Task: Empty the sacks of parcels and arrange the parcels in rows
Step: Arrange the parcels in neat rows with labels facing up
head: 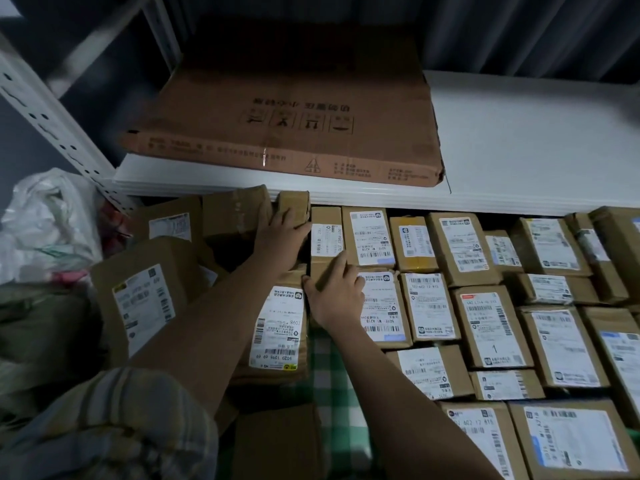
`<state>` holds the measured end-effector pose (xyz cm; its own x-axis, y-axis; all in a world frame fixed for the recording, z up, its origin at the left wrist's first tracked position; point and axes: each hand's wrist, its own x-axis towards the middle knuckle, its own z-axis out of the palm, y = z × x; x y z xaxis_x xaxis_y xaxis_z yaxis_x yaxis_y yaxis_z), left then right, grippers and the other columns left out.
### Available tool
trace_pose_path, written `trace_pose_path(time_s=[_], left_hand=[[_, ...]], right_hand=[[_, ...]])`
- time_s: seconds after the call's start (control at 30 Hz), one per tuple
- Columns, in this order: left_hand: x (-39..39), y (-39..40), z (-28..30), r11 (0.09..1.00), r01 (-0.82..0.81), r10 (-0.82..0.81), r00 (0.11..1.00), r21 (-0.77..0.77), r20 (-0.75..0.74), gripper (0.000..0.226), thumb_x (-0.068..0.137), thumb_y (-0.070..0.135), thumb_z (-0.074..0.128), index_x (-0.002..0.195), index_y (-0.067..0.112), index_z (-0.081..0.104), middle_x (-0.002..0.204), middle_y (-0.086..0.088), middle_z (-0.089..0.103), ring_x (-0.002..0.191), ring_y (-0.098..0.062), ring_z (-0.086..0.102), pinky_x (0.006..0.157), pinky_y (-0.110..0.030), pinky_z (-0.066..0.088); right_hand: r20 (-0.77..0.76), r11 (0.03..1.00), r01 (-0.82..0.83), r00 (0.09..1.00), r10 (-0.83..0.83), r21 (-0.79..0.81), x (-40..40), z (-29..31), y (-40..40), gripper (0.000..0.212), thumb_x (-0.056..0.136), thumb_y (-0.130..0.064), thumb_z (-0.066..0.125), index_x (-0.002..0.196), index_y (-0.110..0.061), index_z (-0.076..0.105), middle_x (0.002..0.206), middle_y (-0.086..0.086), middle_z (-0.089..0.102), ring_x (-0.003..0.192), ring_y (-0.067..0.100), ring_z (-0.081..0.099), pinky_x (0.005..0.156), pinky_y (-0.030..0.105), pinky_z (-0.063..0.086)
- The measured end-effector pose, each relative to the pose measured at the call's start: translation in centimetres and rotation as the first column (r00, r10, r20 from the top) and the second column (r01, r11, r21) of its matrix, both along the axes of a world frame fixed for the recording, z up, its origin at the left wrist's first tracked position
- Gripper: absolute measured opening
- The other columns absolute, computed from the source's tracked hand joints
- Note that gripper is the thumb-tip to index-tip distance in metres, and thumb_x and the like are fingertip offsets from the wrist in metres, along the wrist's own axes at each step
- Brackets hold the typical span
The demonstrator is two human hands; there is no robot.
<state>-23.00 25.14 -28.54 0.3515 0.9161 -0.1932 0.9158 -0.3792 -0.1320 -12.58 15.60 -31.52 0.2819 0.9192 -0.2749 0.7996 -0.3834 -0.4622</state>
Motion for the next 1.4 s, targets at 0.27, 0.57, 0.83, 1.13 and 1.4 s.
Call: trace_pose_path(time_s=[0.27,0.57,0.83,1.13,1.4], left_hand=[[-0.7,-0.4,-0.9,0.999,-0.023,0.023,1.000,-0.025,-0.015,0.072,0.093,0.034,0.056,0.153,0.030,0.015,0.160,-0.013,0.006,0.148,-0.029,0.004,0.114,-0.055,-0.012],[-1.1,-1.3,-0.4,1.000,-0.022,0.022,1.000,-0.017,0.011,0.078,0.093,0.038,0.056,0.154,0.027,0.009,0.159,-0.011,0.017,0.147,-0.027,0.012,0.114,-0.055,-0.011],[-0.9,-4.3,3.5,0.986,-0.084,0.117,0.964,-0.145,0.237,0.052,0.092,0.019,0.052,0.143,0.020,0.040,0.145,-0.002,0.044,0.139,-0.022,0.031,0.117,-0.050,-0.002],[-1.2,-13.4,2.5,0.876,-0.252,0.427,0.803,-0.412,0.416,0.052,0.092,0.000,0.044,0.143,0.001,0.034,0.149,-0.016,0.036,0.139,-0.029,0.032,0.110,-0.034,0.032],[-3.5,-16.8,-0.6,0.788,-0.340,0.555,0.753,-0.513,0.355,0.069,0.094,0.025,0.047,0.153,0.015,0.013,0.160,-0.011,0.001,0.147,-0.033,0.007,0.116,-0.046,0.024]], right_hand=[[0.116,0.948,-0.239,0.957,0.267,-0.211,0.8,-1.8,1.2,0.061,0.103,-0.044,0.019,0.155,-0.027,-0.008,0.163,0.002,-0.009,0.148,0.033,-0.008,0.116,0.056,0.003],[0.113,0.915,-0.347,0.920,0.375,-0.206,1.3,0.1,1.6,0.074,0.099,-0.035,0.041,0.155,-0.026,-0.006,0.161,0.005,-0.020,0.146,0.032,-0.022,0.114,0.057,-0.011],[-0.182,0.949,-0.308,0.932,0.315,0.065,-0.2,1.9,-2.4,0.047,0.096,-0.042,0.052,0.133,-0.014,0.045,0.128,0.010,0.052,0.117,0.030,0.047,0.099,0.039,0.038],[-0.641,0.933,-0.097,0.751,-0.160,-0.347,-2.7,0.1,-8.2,0.092,0.092,-0.043,0.062,0.152,-0.001,0.007,0.152,0.014,0.036,0.135,0.030,0.042,0.096,0.029,0.040],[-0.770,0.938,-0.023,0.579,-0.269,-0.345,-3.2,-1.0,-8.8,0.092,0.090,-0.032,0.068,0.155,-0.016,0.005,0.149,0.014,0.043,0.129,0.030,0.049,0.104,0.042,0.044]])
